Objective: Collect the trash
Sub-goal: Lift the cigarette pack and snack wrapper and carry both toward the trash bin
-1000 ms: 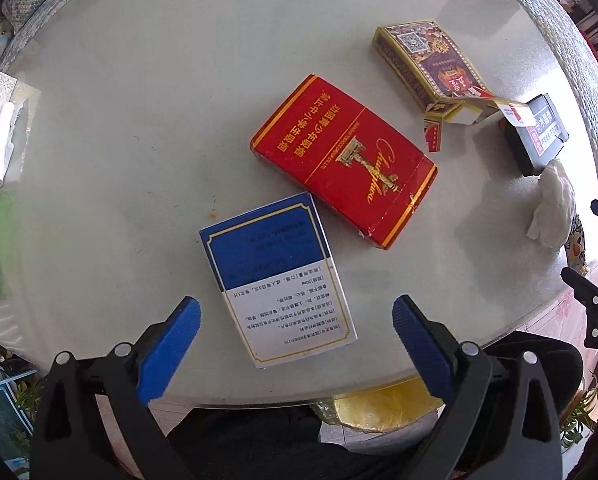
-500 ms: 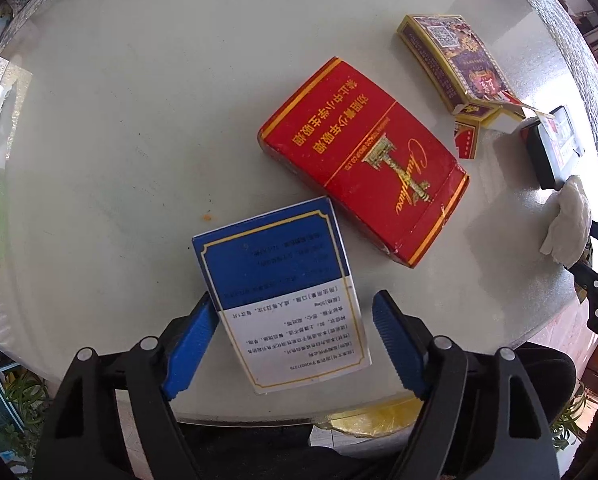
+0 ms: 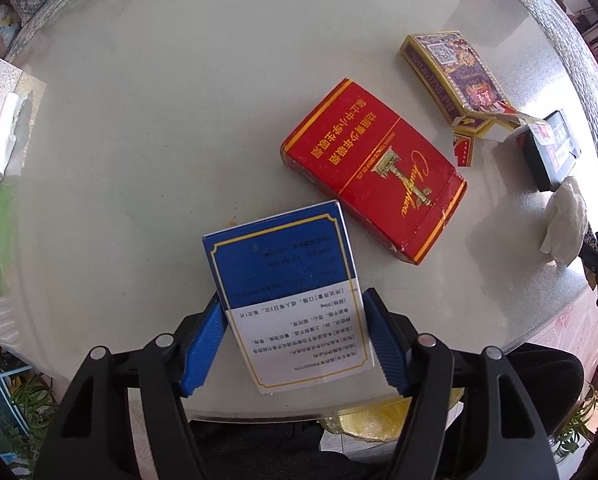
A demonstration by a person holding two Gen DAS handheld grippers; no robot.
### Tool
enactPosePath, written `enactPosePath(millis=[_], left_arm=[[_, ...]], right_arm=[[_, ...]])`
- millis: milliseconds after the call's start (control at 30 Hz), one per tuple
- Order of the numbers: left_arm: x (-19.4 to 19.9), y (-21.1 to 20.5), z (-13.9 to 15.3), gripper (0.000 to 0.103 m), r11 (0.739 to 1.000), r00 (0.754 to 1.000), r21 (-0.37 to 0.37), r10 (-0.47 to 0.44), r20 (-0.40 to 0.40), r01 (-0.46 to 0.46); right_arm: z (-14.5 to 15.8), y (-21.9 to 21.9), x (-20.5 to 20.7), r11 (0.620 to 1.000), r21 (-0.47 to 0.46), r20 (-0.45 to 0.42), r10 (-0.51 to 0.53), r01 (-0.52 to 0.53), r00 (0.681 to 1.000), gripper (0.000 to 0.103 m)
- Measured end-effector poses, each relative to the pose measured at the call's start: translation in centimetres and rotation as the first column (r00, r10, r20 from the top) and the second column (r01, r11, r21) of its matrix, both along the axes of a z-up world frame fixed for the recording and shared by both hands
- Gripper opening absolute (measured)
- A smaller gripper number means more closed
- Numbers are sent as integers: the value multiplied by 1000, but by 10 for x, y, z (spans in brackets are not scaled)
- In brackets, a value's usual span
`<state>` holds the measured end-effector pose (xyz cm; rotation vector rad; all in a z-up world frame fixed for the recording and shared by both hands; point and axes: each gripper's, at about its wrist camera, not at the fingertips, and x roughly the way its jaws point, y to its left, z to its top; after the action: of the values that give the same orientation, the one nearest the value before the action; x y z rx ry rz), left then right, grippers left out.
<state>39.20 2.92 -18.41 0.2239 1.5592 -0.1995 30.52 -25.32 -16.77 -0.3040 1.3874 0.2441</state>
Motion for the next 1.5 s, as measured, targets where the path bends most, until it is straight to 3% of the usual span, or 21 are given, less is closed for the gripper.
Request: enactPosePath(millis=[133, 267, 533, 733, 1100, 1367, 1500], left_arm=[[-6, 7, 19, 66, 1000, 999, 9, 13, 41, -14], [-16, 9, 52, 66, 1000, 994, -8, 15, 111, -15], [-90, -20, 146, 66, 995, 953, -33, -77, 295, 90], [-160, -26, 190, 66, 991, 923, -35, -105, 369, 127], [-262, -38, 176, 66, 977, 903, -35, -182, 390, 212], [-288, -48, 149, 66, 965, 910, -83, -202, 362, 248], [-294, -53, 128, 66, 963, 905, -61, -222, 364, 261]], right_arm=[[17, -5, -6, 999, -13, 43, -34, 35, 999, 17], [55, -8, -10, 998, -4, 124, -55, 55, 991, 17], [147, 29, -64, 1000, 23, 294, 12, -19, 956, 17], [176, 62, -129, 996, 34, 329, 72, -88, 942, 17], [170, 91, -225, 990, 33, 323, 117, -134, 939, 17], [148, 99, -255, 991, 31, 304, 118, -134, 945, 17], [127, 102, -262, 991, 44, 276, 110, -127, 955, 17]])
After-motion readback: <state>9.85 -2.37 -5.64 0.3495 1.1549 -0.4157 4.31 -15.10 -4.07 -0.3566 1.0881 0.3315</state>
